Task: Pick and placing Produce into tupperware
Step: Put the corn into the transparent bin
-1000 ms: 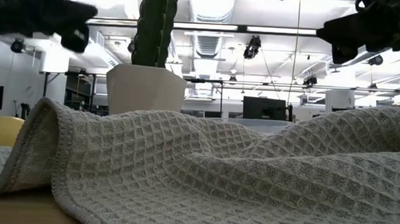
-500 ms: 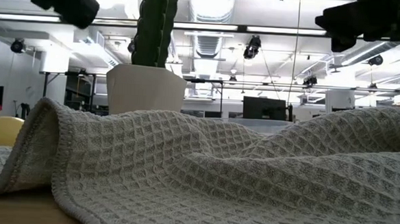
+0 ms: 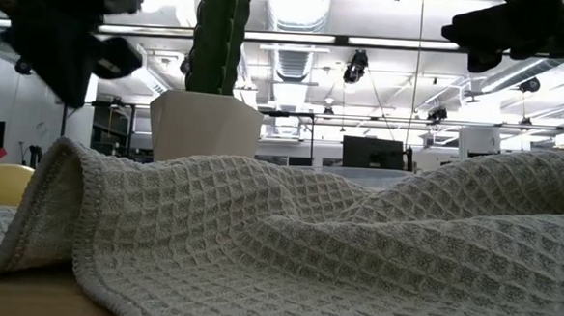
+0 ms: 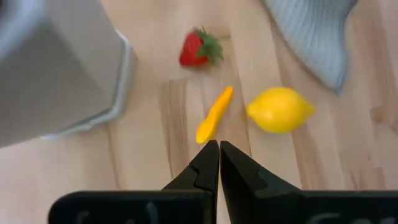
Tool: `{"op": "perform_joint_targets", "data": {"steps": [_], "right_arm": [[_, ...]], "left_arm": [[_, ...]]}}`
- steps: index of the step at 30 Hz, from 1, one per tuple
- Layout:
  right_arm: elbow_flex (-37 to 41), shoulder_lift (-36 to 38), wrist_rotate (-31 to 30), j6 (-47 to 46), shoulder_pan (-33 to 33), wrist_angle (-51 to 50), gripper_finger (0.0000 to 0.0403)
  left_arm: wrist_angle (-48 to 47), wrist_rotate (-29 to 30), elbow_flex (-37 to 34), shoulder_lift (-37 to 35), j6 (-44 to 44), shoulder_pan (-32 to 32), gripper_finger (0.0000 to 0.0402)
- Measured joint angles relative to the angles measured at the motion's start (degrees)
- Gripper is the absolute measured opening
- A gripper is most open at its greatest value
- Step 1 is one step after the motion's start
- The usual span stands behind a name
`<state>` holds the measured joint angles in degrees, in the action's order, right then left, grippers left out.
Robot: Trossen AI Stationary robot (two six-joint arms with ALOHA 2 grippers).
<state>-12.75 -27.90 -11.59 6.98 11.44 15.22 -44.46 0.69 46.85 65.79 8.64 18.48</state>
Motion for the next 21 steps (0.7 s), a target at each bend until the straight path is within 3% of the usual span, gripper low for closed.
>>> {"op": "perform_joint_targets", "data": {"steps": [6,15,21], "right_arm": [[0.02,0.01,-0.60,2.06,0.00,0.04,0.0110],[0.02,0.00,-0.59,1.84,0.00,0.04,0.0111],[0.02,0.00,-0.57,1.84,0.00,0.04,0.0111]], "left_arm": [[0.26,-1.10,0.10,4.84,-0.27,0.09,0.0018],[0.96,-1.76,0.48,12.32,-4.76,0.07,0.0131],[1.63,1.51,0.46,16.26,-7.25,0.02,0.0143]]}}
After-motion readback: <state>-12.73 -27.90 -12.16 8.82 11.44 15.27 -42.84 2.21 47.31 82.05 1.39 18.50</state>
